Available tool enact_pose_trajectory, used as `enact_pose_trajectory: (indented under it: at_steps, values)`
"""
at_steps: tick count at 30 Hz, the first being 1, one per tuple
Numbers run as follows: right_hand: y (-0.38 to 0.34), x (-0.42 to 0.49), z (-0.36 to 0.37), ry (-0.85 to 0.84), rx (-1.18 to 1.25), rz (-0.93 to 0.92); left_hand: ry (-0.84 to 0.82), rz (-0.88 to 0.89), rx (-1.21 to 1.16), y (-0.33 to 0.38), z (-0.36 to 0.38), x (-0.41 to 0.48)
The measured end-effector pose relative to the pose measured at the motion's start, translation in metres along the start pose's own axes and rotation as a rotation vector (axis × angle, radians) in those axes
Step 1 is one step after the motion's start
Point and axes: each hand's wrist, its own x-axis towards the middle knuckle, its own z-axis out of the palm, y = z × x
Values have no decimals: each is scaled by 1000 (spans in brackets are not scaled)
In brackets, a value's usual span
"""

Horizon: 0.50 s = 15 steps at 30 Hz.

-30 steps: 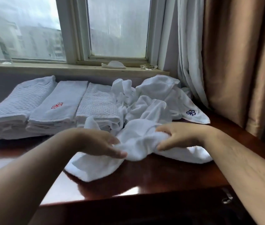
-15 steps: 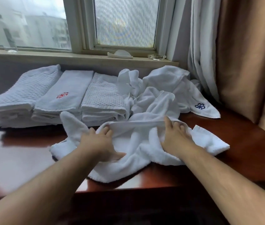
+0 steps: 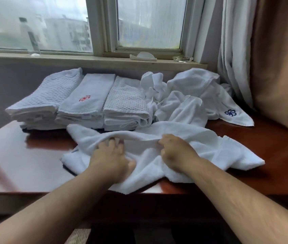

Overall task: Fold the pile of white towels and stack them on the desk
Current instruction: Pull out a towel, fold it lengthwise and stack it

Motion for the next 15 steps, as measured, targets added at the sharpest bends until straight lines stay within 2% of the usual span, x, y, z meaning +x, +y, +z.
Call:
enact_pose_trajectory:
  at_steps: [3,5,9,11,13,15]
  values:
    - [-8,4,-5,-50,-174,49,-70,-98,-12,-18,-7,-4]
    - [-14,5,-6,-34,-200,103,-47,-132,-72,-25,-11,-6]
    - [-20,7,2,202,-242,112,50,-177,46,-30,-14,0]
    - [-21,7,5,300,-305,86,12,-180,-11,-32,-10,8]
    - [-21,5,5,363,-302,-93,-71,-184,-208,-34,-2,17]
    - [-21,7,6,311,-217,-466,-109,-160,-381,-40,3,30]
